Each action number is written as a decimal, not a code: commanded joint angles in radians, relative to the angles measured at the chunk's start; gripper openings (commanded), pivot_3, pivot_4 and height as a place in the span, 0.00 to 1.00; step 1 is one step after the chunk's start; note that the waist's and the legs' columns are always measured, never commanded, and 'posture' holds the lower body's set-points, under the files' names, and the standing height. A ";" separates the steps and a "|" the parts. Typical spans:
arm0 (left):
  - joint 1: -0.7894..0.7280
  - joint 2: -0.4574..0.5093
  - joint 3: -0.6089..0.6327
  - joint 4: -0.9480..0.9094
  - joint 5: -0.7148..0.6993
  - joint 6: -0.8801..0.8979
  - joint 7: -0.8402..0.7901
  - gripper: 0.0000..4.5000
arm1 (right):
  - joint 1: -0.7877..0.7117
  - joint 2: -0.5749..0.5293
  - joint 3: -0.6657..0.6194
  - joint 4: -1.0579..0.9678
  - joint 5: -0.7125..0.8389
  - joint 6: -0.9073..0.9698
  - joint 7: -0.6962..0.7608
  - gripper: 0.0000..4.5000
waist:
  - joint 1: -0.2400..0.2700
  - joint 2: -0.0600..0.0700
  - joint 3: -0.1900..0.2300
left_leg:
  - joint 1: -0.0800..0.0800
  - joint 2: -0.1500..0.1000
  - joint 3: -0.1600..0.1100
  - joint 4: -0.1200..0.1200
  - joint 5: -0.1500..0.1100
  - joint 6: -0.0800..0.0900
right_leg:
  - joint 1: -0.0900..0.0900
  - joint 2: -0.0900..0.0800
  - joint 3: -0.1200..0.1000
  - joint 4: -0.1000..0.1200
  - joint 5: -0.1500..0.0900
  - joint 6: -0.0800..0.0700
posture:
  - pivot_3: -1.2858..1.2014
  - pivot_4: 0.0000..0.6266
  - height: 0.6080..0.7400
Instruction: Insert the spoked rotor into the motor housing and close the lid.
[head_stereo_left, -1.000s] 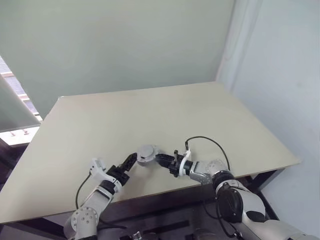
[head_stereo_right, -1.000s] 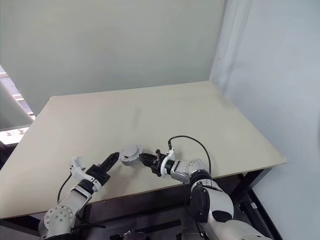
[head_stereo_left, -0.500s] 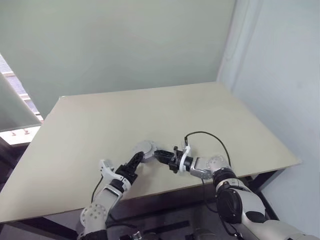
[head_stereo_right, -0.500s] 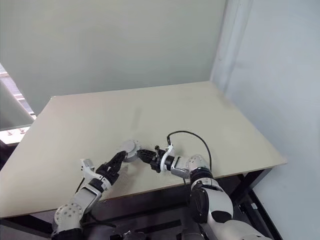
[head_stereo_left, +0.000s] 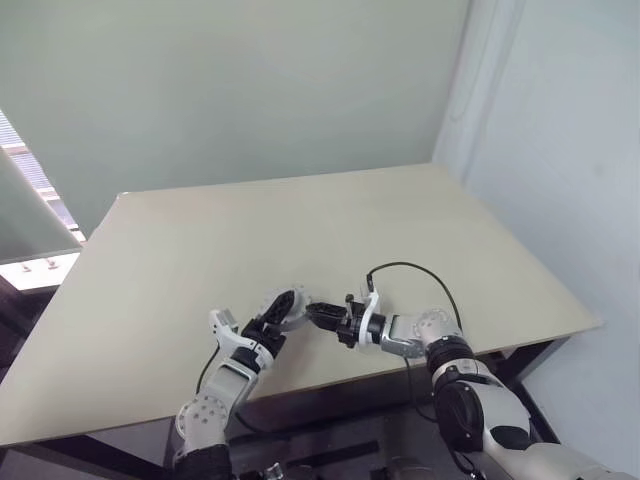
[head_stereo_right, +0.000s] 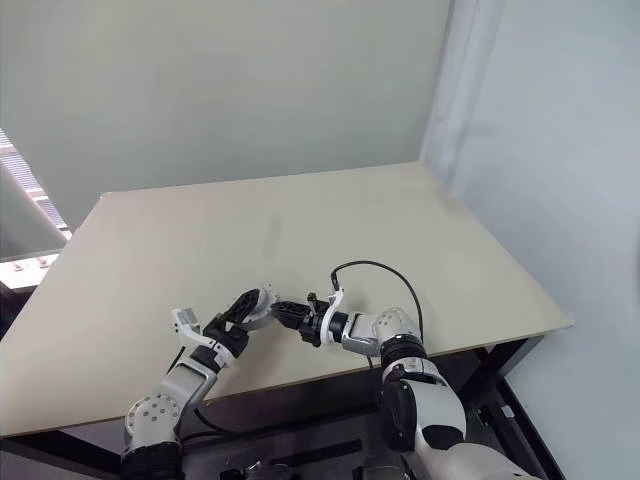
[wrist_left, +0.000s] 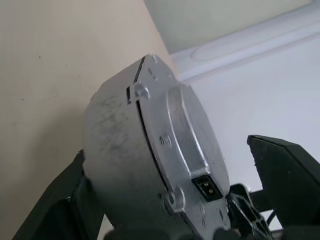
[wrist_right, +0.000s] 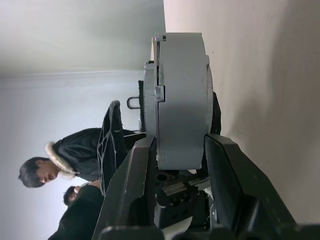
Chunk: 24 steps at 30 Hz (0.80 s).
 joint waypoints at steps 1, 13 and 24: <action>-0.024 -0.008 0.017 -0.003 -0.038 -0.016 -0.008 0.96 | -0.002 0.058 -0.007 -0.057 0.056 0.002 0.024 0.27 | 0.000 0.000 0.000 | 0.000 0.000 0.000 0.000 0.000 0.000 | 0.000 0.000 0.000 0.000 0.000 0.000 | 0.52 0.00 1.00; -0.028 -0.020 0.029 0.010 -0.077 -0.022 0.003 0.49 | 0.002 0.054 0.005 -0.056 0.067 -0.004 0.014 0.27 | 0.000 0.000 0.000 | 0.000 0.000 0.000 0.000 0.000 0.000 | 0.000 0.000 0.000 0.000 0.000 0.000 | 0.52 0.00 1.00; -0.035 -0.034 0.030 0.018 -0.089 -0.050 0.010 0.45 | 0.024 0.049 0.060 -0.087 0.053 -0.076 0.053 0.89 | 0.000 0.000 0.000 | 0.000 0.000 0.000 0.001 0.000 0.000 | 0.000 0.000 0.000 0.000 0.000 0.000 | 0.52 0.00 1.00</action>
